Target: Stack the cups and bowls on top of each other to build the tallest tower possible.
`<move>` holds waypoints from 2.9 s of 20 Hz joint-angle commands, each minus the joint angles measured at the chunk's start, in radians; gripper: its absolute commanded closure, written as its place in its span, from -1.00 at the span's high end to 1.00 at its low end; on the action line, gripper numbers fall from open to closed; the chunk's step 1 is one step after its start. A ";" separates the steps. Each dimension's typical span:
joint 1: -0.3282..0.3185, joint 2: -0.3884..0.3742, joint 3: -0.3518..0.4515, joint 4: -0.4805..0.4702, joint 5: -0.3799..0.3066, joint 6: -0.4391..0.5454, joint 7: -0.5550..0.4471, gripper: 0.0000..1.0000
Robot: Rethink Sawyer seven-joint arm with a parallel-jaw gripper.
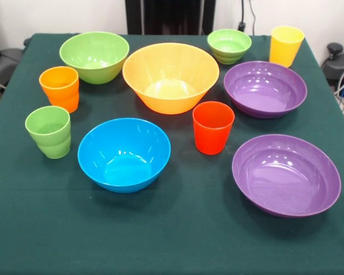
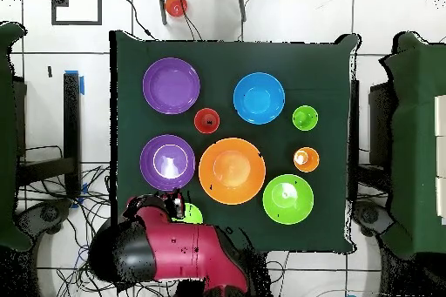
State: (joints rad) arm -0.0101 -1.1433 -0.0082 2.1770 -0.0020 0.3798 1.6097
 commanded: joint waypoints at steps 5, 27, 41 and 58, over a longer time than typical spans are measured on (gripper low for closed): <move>-0.029 0.169 0.037 -0.004 -0.016 -0.069 0.153 1.00; -0.007 0.319 0.011 -0.032 -0.017 -0.206 0.172 1.00; 0.027 0.463 -0.020 -0.082 -0.014 -0.331 0.184 1.00; 0.029 0.559 -0.012 -0.102 -0.003 -0.426 0.208 1.00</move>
State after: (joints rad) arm 0.0107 -0.6363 -0.0674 2.1263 0.0004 0.0278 1.6511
